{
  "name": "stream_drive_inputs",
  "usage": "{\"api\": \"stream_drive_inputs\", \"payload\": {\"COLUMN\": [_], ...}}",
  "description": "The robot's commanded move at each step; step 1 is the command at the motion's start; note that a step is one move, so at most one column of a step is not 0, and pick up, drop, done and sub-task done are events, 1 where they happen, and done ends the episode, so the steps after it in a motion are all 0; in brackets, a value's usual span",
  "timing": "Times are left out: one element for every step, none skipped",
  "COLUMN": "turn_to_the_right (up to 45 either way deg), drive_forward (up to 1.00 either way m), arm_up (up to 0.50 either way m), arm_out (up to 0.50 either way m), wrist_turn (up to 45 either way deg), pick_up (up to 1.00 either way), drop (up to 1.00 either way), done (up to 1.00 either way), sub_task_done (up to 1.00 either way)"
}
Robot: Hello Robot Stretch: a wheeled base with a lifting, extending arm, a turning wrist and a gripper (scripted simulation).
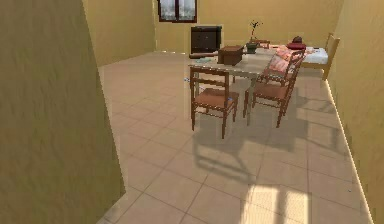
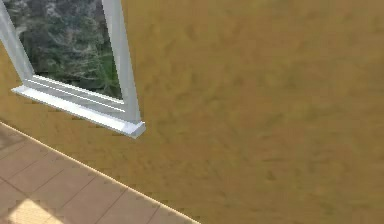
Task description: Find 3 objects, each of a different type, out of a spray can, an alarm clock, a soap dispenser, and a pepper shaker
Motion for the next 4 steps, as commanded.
{"api": "stream_drive_inputs", "payload": {"turn_to_the_right": [-3.0, 0.0, -6.0, 0.0], "drive_forward": [0.0, 1.0, 0.0, 0.25], "arm_up": [0.0, 0.0, 0.0, 0.0], "arm_out": [0.0, 0.0, 0.0, 0.0], "wrist_turn": [0.0, 0.0, 0.0, 0.0], "pick_up": [0.0, 0.0, 0.0, 0.0], "drop": [0.0, 0.0, 0.0, 0.0], "done": [0.0, 0.0, 0.0, 0.0], "sub_task_done": [0.0, 0.0, 0.0, 0.0]}}
